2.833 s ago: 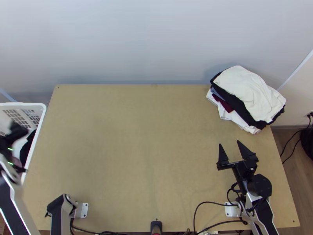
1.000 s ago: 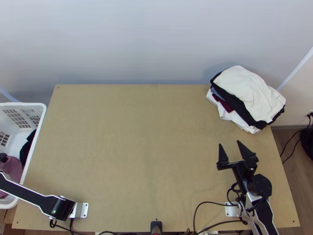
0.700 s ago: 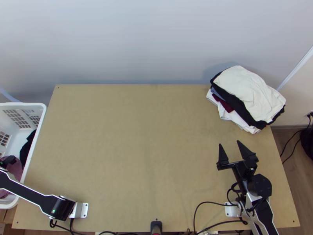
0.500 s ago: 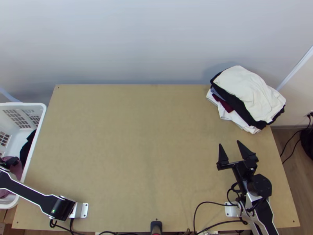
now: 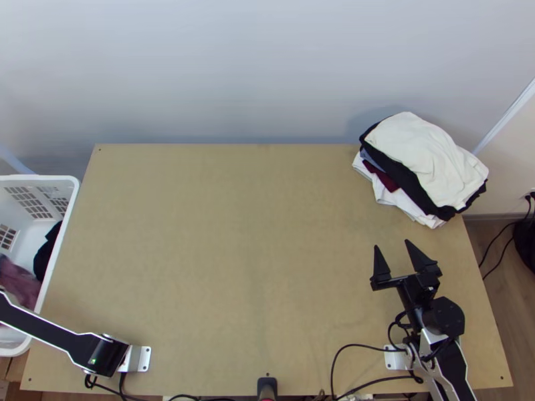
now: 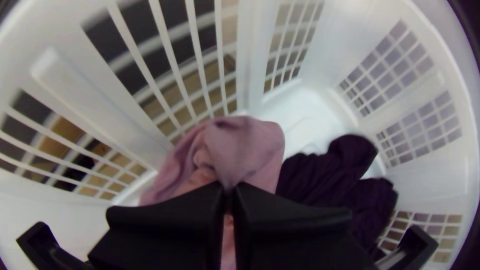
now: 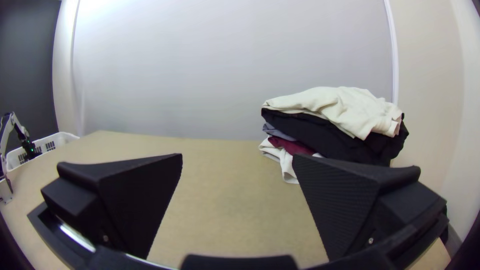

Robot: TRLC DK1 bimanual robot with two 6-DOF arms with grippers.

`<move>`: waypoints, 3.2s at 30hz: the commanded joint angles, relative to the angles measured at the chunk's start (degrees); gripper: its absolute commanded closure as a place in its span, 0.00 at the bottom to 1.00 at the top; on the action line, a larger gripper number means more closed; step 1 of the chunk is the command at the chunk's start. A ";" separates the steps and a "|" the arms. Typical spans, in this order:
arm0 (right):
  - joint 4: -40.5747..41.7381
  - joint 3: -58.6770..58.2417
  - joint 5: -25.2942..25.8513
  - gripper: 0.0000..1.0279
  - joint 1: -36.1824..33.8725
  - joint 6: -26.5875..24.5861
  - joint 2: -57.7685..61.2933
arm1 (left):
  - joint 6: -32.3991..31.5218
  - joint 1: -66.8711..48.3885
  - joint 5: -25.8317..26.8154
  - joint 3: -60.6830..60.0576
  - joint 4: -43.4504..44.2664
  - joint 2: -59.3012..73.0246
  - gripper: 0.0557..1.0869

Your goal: Fold the t-shirt

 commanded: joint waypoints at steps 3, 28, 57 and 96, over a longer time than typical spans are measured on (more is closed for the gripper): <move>-0.99 -0.45 0.06 0.03 -0.12 0.95 -0.38 | -5.90 -0.17 5.17 0.14 -3.73 -17.17 0.96; -0.99 -0.45 0.06 0.03 -0.12 0.95 -0.38 | -9.50 -17.92 13.43 -8.04 -21.92 -61.82 0.96; -0.99 -0.45 0.06 0.03 -0.12 0.95 -0.38 | -33.85 -114.51 -13.11 -47.76 -6.19 -82.30 0.96; -0.99 -0.45 0.06 0.03 -0.12 0.95 -0.38 | -16.09 -46.31 17.56 -72.11 7.79 -69.03 0.96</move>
